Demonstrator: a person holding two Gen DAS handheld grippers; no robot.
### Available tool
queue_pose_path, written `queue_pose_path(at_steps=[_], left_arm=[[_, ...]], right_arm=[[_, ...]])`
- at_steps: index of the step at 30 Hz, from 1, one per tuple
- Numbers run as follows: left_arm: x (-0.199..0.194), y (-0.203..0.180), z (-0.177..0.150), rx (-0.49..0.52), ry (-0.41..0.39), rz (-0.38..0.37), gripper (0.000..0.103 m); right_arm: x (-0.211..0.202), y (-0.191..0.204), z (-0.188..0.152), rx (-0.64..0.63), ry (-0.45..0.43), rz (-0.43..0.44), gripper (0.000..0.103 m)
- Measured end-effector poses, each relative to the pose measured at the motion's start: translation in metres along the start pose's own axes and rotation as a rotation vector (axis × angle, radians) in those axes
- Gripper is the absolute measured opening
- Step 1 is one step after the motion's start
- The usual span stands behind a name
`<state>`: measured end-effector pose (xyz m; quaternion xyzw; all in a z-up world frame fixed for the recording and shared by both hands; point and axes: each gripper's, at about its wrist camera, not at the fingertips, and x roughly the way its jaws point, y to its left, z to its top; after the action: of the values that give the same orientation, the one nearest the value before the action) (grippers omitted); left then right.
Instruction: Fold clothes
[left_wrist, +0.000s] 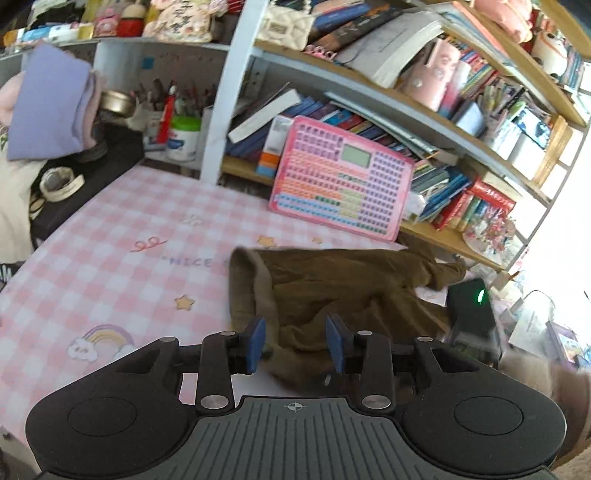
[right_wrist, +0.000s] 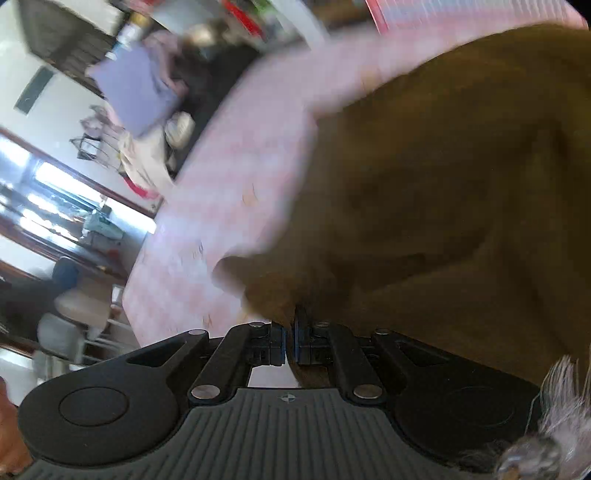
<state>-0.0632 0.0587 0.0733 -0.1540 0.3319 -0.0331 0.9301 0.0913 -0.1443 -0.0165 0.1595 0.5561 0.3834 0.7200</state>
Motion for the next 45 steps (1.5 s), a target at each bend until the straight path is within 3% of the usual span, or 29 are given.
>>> queue_pose_path(at_steps=[8,14,18,20,23,26,30,34,37,39,41,45], left_arm=[[0.017,0.013,0.008,0.021,0.016,0.004,0.037],[0.047,0.017,0.014,0.059,0.051,-0.017,0.037],[0.075,0.026,0.016,0.048,0.087,-0.018,0.037],[0.092,0.033,0.016,0.023,0.112,-0.009,0.037],[0.114,0.038,0.018,-0.016,0.138,0.015,0.037],[0.133,0.040,0.020,-0.009,0.128,-0.004,0.037],[0.167,0.043,0.020,0.009,0.143,0.070,0.037],[0.183,0.045,0.018,0.010,0.152,0.043,0.036],[0.184,0.043,0.017,0.011,0.141,0.006,0.032],[0.184,0.041,0.017,0.013,0.135,-0.023,0.022],[0.181,0.039,0.020,0.012,0.129,-0.045,0.002],[0.159,0.038,0.033,-0.030,0.082,-0.178,0.001]], right_arm=[[0.021,-0.011,-0.019,0.082,0.016,-0.010,0.006],[0.026,0.000,-0.028,0.003,-0.006,-0.055,0.012],[0.009,0.011,-0.033,-0.043,-0.023,-0.038,0.036],[-0.006,0.011,-0.039,-0.023,-0.056,-0.003,0.036],[-0.024,0.007,-0.045,0.018,-0.110,-0.026,0.036],[-0.044,-0.004,-0.052,0.082,-0.165,-0.066,0.036],[-0.069,-0.026,-0.063,0.213,-0.259,-0.133,0.035],[-0.085,-0.045,-0.075,0.329,-0.332,-0.211,0.032],[-0.089,-0.051,-0.080,0.362,-0.355,-0.243,0.032],[-0.089,-0.055,-0.083,0.389,-0.361,-0.256,0.032],[-0.088,-0.059,-0.084,0.415,-0.366,-0.267,0.032],[-0.085,-0.060,-0.082,0.438,-0.377,-0.284,0.030]])
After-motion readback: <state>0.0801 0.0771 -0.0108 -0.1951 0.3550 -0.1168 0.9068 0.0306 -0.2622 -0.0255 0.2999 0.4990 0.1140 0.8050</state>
